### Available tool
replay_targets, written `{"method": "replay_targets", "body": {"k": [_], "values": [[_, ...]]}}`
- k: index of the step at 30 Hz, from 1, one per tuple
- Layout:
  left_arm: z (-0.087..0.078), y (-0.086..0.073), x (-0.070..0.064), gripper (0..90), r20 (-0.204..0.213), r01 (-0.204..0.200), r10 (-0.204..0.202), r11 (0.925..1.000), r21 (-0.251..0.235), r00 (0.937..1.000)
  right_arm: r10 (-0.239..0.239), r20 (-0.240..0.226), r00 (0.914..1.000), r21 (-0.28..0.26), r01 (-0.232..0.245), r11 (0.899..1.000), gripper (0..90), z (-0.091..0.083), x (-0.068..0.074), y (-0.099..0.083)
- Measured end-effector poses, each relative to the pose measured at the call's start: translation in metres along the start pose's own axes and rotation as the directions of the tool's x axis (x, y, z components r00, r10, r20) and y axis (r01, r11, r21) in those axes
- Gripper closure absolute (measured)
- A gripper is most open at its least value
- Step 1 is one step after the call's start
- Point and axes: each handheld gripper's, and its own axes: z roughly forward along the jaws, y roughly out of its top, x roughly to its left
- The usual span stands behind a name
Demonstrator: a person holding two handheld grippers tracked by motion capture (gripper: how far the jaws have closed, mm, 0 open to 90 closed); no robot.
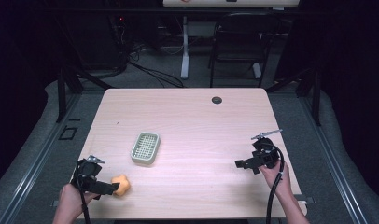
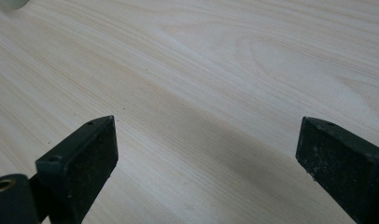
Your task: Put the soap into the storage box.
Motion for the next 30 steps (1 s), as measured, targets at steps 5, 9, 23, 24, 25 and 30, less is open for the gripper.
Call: {"method": "replay_targets", "body": {"k": [5,9,23,24,25,30], "values": [[-0.001,0.001,-0.001,0.1,-0.001,-0.005,0.005,0.9999,0.01,1.0,0.001,-0.006,1.0,0.006,-0.001,1.0,5.2,0.0,0.0,0.0],[-0.001,0.004,-0.002,0.1,0.012,-0.007,0.007,0.9991,0.041,0.9999,0.003,-0.012,0.9999,0.014,-0.003,1.0,5.3,0.001,-0.001,-0.001],[0.006,0.007,-0.009,0.1,0.029,-0.04,0.038,0.9966,0.072,0.9988,0.015,-0.017,0.9997,0.021,-0.015,1.0,5.5,0.0,0.001,-0.001],[0.007,0.007,-0.01,0.2,0.033,-0.043,0.041,0.9961,0.077,0.9986,0.016,-0.018,0.9997,0.023,-0.015,1.0,5.5,0.0,0.001,-0.001],[0.009,0.007,-0.012,0.2,0.04,-0.046,0.043,0.9959,0.079,0.9983,0.017,-0.017,0.9997,0.024,-0.016,1.0,5.5,0.0,0.001,-0.001],[0.013,0.009,-0.018,0.3,0.05,-0.069,0.065,0.9927,0.099,0.9967,0.021,-0.019,0.9996,0.028,-0.02,0.999,5.7,0.001,0.002,-0.001]]}}
